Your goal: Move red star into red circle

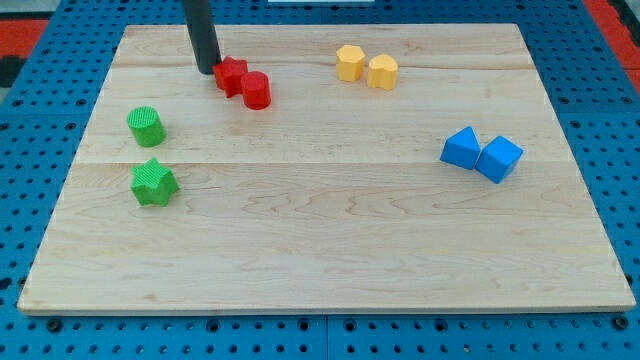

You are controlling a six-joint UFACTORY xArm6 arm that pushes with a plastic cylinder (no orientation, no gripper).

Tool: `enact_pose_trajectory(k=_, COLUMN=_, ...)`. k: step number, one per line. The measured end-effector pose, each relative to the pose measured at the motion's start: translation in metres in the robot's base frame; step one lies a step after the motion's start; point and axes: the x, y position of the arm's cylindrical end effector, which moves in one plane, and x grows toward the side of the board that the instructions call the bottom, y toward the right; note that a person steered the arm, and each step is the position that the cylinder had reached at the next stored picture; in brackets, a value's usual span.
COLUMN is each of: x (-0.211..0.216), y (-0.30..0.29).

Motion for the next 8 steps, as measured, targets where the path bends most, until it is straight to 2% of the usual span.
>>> enact_pose_trajectory(k=1, x=0.016, y=0.041)
enact_pose_trajectory(k=2, x=-0.002, y=0.041)
enact_pose_trajectory(k=3, x=-0.001, y=0.051)
enact_pose_trajectory(k=4, x=0.065, y=0.059)
enact_pose_trajectory(k=5, x=0.106, y=0.081)
enact_pose_trajectory(k=6, x=0.093, y=0.054)
enact_pose_trajectory(k=8, x=0.058, y=0.065)
